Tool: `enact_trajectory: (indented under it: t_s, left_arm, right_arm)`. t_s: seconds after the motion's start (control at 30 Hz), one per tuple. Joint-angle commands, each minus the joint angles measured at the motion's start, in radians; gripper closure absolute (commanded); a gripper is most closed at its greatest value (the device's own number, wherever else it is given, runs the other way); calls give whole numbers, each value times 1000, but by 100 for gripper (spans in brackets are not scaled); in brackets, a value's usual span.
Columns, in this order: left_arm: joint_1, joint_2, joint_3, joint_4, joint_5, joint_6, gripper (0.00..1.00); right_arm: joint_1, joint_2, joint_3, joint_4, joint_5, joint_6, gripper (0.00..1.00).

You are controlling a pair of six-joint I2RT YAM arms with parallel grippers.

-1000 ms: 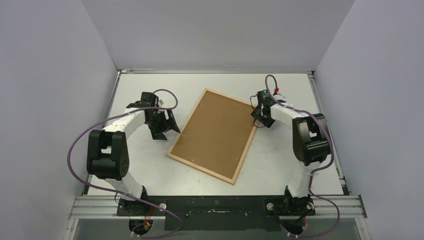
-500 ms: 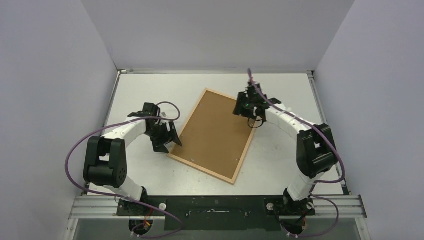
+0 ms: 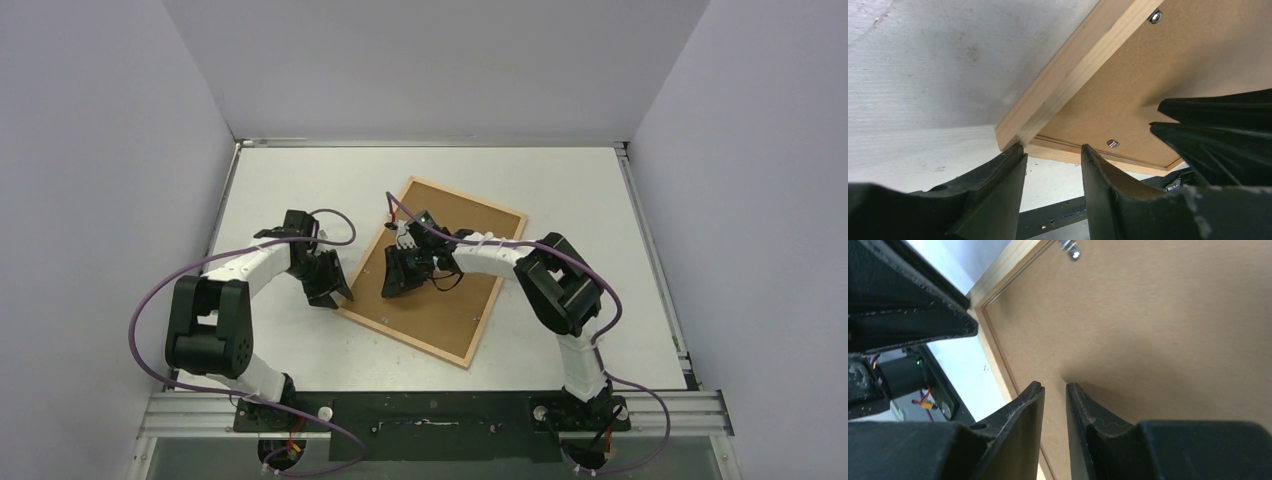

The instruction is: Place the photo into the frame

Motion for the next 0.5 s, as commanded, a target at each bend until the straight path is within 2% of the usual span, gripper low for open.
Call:
enact_trajectory:
  t_s: [0.0,0.27,0.47]
  left_arm:
    - [-10,66,-47,-10,-14,-3,58]
    - [-7,86,-49,-9,-17,-5,61]
    - [-8,87,-57,-2,-11,-4,62]
  right_arm:
    - [23,10,63,0,-121,-74,76]
    - [52,36,100,-171,-156,-213,73]
    - [64,44,78,-186,-175,-241,72]
